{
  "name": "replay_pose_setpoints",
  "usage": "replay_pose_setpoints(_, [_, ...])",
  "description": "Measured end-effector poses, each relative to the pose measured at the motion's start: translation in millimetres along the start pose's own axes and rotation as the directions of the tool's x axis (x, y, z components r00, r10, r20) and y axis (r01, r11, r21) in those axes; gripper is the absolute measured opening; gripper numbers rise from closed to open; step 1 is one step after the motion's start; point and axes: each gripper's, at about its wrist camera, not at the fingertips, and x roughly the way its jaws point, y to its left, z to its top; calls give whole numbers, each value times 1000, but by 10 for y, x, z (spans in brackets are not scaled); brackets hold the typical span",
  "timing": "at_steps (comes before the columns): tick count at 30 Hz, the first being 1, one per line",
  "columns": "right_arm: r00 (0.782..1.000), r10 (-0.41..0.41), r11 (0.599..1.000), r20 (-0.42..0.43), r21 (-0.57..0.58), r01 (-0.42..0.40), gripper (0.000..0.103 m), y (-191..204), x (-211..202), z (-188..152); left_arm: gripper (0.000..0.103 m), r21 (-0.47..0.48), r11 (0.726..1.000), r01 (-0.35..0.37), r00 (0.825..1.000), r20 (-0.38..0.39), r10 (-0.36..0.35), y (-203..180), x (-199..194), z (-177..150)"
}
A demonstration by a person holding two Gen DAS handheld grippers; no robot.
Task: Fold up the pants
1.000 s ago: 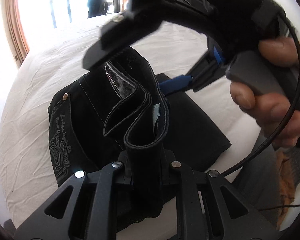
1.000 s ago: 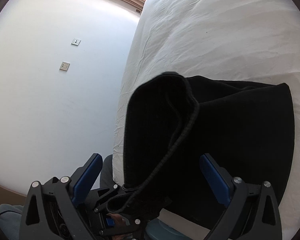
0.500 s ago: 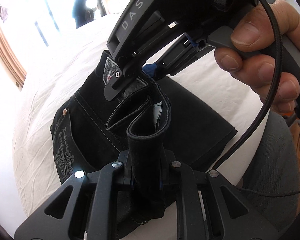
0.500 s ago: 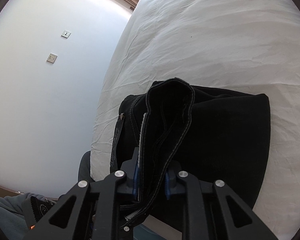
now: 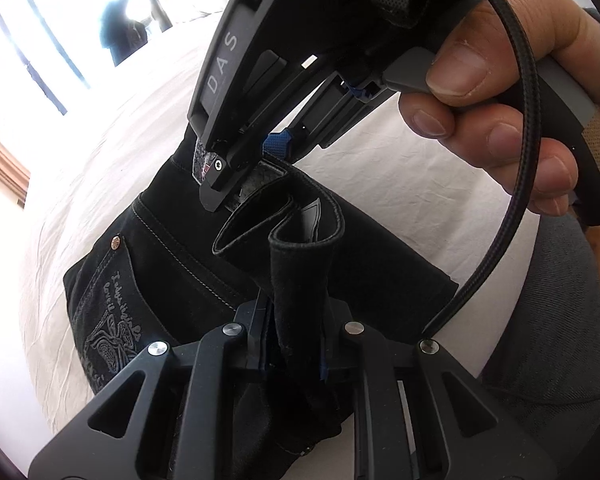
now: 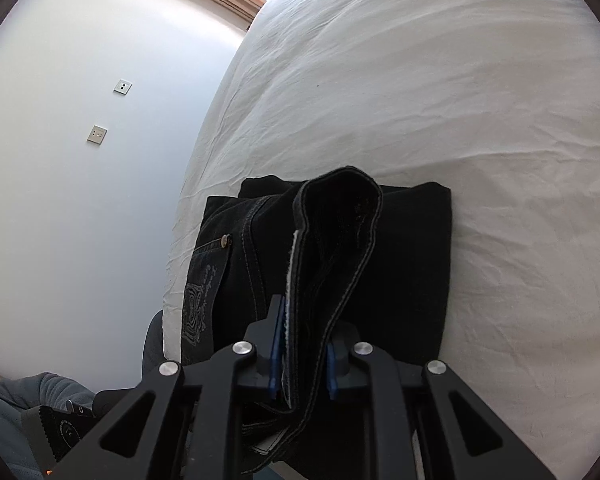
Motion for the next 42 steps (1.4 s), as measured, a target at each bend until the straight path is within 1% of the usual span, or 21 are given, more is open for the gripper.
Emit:
replay_pose_setpoints(5, [1000,-6,1000,3,26,6,19,-159,61,25,18,1,1000,9,1000,-18,-9,85,281,-5])
replay_pose_setpoints(10, [999,30,997,9,66,-31,18,-379,149,-27,25,-32,997,65,998,-3,-66,151,413,-115])
replay_pose_setpoints(12, [997,72,992,25,98,-74,19,-465,163,-55,31,-75,985,154,988,7,-154,276,357,-179])
replay_pose_setpoints(14, [995,89,989,40,113,-93,21,-490,151,-93,54,-144,960,242,970,12,-243,454,272,-281])
replay_pose_setpoints(16, [995,80,990,52,113,-85,24,-461,122,-128,59,-197,938,285,959,61,-278,663,93,-405])
replay_pose_setpoints(19, [996,60,991,71,118,-68,27,-409,70,-192,60,-307,898,314,948,145,-282,1095,-131,-553])
replay_pose_setpoints(21, [996,46,990,80,126,-56,29,-376,44,-229,68,-373,877,303,950,189,-248,1412,-213,-617])
replay_pose_setpoints(22, [996,37,989,85,137,-48,35,-373,24,-244,71,-397,872,288,954,198,-225,1572,-208,-640])
replay_pose_setpoints(24, [994,23,981,104,189,-43,45,-411,-34,-263,71,-436,865,250,965,185,-186,1775,-190,-626])
replay_pose_setpoints(25, [993,22,977,114,209,-46,47,-429,-78,-275,71,-456,858,236,969,179,-171,1860,-151,-646])
replay_pose_setpoints(26, [993,-10,977,121,213,-16,47,-406,-130,-288,71,-474,851,226,972,170,-164,1904,-137,-649])
replay_pose_setpoints(28, [985,-117,973,125,211,89,55,-292,-241,-320,71,-493,837,236,969,180,-167,2016,-107,-680])
replay_pose_setpoints(29, [984,-115,976,136,198,87,55,-220,-298,-333,71,-494,836,241,967,193,-164,2056,-112,-687])
replay_pose_setpoints(32, [979,19,991,202,123,-44,55,99,-417,-349,71,-487,836,252,962,217,-164,2137,-84,-635])
replay_pose_setpoints(34, [962,156,981,225,76,-177,55,247,-399,-376,71,-483,834,265,958,227,-173,2130,-93,-538])
replay_pose_setpoints(35, [955,205,973,214,63,-222,55,273,-341,-392,71,-482,831,278,954,237,-181,2133,-67,-521])
replay_pose_setpoints(37, [968,202,973,148,86,-216,56,201,-128,-441,71,-474,826,304,947,242,-210,2046,32,-466])
replay_pose_setpoints(39, [988,148,963,40,222,-153,56,-105,186,-541,71,-483,806,343,937,238,-256,2048,135,-475])
replay_pose_setpoints(40, [986,165,946,25,279,-166,41,-266,263,-606,71,-492,788,370,928,241,-285,2061,184,-499])
replay_pose_setpoints(41, [983,179,931,48,316,-185,28,-399,253,-653,71,-491,767,413,910,263,-322,2089,212,-526])
replay_pose_setpoints(42, [984,173,922,50,344,-180,2,-488,237,-686,71,-483,750,452,891,285,-353,2129,219,-542])
